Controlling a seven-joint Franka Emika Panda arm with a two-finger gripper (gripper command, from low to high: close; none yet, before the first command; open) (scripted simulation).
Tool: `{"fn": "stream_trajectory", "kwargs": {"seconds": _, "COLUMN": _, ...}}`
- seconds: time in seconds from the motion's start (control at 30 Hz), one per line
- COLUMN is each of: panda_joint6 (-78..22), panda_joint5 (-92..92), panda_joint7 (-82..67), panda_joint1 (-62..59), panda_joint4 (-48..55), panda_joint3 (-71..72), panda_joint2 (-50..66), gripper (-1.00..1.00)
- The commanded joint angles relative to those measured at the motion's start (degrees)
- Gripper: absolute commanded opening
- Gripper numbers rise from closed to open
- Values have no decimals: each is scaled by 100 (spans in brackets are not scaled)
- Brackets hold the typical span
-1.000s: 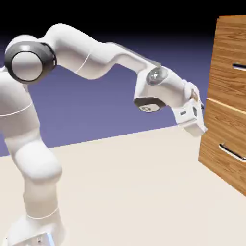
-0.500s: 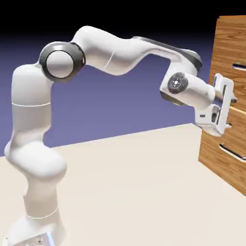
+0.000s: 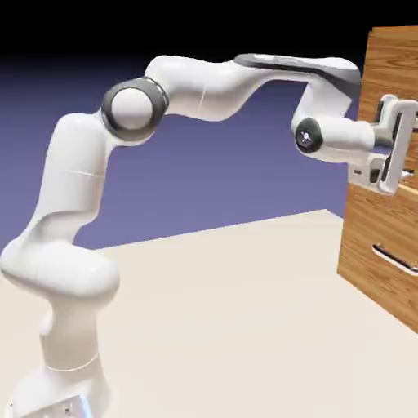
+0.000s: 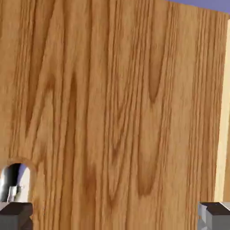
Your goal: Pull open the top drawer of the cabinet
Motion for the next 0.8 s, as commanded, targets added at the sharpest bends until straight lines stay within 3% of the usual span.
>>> {"fn": "stream_trajectory", "kwargs": {"seconds": 0.0, "panda_joint6": -13, "panda_joint5": 250, "panda_joint7": -41, "panda_joint1": 81, "panda_joint4": 143, "panda_joint3": -105, "panda_joint2": 112, "gripper": 0}}
{"fn": "stream_trajectory", "kwargs": {"seconds": 0.17, "panda_joint6": -65, "panda_joint5": 1230, "panda_joint7": -202, "panda_joint1": 399, "panda_joint4": 703, "panda_joint3": -519, "panda_joint2": 554, "gripper": 0}}
{"fn": "stream_trajectory", "kwargs": {"seconds": 0.43, "panda_joint6": 146, "panda_joint5": 242, "panda_joint7": 1426, "panda_joint1": -711, "panda_joint4": 2229, "panda_joint3": 73, "panda_joint2": 1623, "gripper": 0}}
{"fn": "stream_trajectory", "kwargs": {"seconds": 0.47, "panda_joint6": 146, "panda_joint5": 242, "panda_joint7": 1426, "panda_joint1": -711, "panda_joint4": 2229, "panda_joint3": 73, "panda_joint2": 1623, "gripper": -100}}
{"fn": "stream_trajectory", "kwargs": {"seconds": 0.77, "panda_joint6": -114, "panda_joint5": 1261, "panda_joint7": -213, "panda_joint1": 571, "panda_joint4": 569, "panda_joint3": -697, "panda_joint2": 527, "gripper": -100}}
